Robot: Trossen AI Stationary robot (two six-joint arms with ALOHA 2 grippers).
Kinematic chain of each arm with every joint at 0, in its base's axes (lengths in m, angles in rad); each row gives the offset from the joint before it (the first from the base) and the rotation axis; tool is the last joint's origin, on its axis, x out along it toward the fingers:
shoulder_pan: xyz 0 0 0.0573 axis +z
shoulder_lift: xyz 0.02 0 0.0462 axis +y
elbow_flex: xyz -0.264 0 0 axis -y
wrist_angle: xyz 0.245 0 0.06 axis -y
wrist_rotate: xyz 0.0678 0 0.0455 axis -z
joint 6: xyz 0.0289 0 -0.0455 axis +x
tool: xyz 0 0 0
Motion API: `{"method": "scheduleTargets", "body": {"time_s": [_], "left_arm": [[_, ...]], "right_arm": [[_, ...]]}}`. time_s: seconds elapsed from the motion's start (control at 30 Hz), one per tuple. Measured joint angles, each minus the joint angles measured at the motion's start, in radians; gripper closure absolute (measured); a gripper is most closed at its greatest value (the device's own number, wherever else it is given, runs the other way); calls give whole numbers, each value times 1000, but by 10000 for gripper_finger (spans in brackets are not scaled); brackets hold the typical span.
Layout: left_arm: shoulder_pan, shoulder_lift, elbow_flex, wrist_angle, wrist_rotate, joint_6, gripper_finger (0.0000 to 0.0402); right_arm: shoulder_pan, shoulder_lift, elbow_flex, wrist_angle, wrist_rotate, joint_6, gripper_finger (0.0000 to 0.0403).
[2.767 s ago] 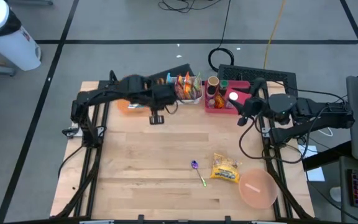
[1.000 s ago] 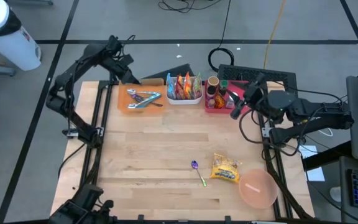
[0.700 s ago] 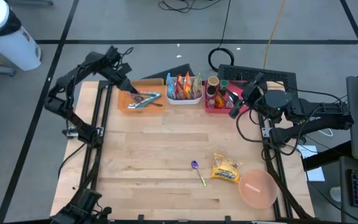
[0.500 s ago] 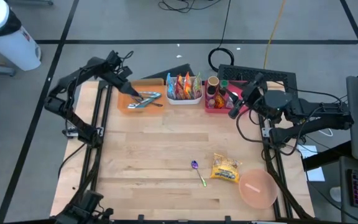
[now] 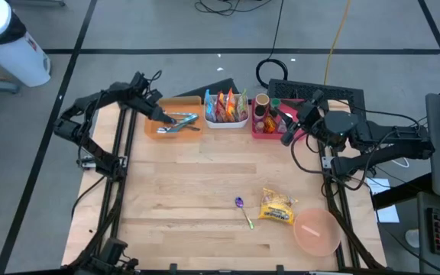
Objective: Pick & Place Food Item
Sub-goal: Put the left violet and green spoon into the orange bin
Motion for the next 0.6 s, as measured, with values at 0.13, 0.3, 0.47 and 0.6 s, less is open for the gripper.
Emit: {"method": "scheduleTargets", "body": {"time_s": [0.13, 0.3, 0.47, 0.6], "left_arm": [[0, -1, -21, 20, -27, -4, 397], [-1, -1, -25, 41, -125, -20, 390], [-3, 1, -27, 34, -298, -51, 382], [-2, 2, -27, 39, -268, -44, 395]], "right_arm": [[0, 4, 0, -1, 0, 0, 268], [0, 9, 0, -1, 0, 17, 268], [0, 9, 0, 0, 0, 29, 268], [1, 9, 0, 0, 0, 28, 268]]}}
